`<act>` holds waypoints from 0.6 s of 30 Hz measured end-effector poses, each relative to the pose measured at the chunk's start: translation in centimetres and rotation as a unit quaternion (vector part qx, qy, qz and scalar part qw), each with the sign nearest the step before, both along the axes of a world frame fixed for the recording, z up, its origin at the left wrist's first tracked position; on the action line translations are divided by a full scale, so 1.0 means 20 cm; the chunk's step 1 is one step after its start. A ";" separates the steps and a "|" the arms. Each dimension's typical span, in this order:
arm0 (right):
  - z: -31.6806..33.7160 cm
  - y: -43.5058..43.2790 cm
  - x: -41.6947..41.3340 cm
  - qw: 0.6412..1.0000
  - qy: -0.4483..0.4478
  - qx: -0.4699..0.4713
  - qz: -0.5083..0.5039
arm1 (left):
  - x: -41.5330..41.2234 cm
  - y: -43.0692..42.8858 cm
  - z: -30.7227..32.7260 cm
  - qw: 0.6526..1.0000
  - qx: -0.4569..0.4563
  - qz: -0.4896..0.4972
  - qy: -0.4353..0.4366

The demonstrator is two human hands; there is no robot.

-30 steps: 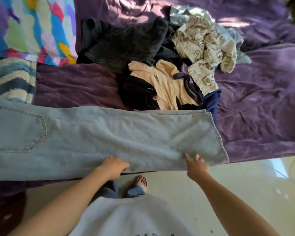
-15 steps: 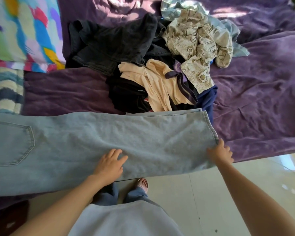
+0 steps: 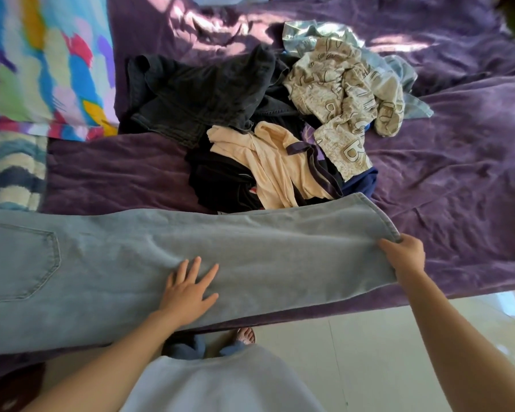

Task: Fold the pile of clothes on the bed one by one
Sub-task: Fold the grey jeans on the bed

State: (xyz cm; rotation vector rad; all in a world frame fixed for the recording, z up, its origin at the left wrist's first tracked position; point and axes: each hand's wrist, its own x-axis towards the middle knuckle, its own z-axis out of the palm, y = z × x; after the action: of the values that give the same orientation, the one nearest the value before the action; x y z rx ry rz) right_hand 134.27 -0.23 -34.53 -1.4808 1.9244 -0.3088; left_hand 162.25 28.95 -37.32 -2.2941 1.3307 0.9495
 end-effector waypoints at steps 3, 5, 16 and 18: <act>-0.08 0.08 -0.03 0.997 0.016 0.078 -0.023 | -0.01 0.02 -0.03 1.000 0.027 -0.006 0.010; -0.12 0.14 -0.04 0.991 0.042 0.126 -0.007 | -0.02 0.05 -0.04 0.999 0.039 -0.024 0.004; 0.14 0.21 0.34 0.986 -0.012 0.109 0.122 | 0.09 0.17 -0.01 0.999 -0.019 0.008 0.027; 0.18 0.29 0.49 0.981 -0.005 0.090 0.173 | 0.13 0.17 0.00 0.997 -0.012 0.031 0.072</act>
State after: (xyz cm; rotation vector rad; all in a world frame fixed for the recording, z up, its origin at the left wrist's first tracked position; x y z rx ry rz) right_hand 144.02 5.60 -31.03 -1.6486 1.6021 0.0149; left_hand 164.95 32.28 -37.26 -2.3366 1.3402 1.1454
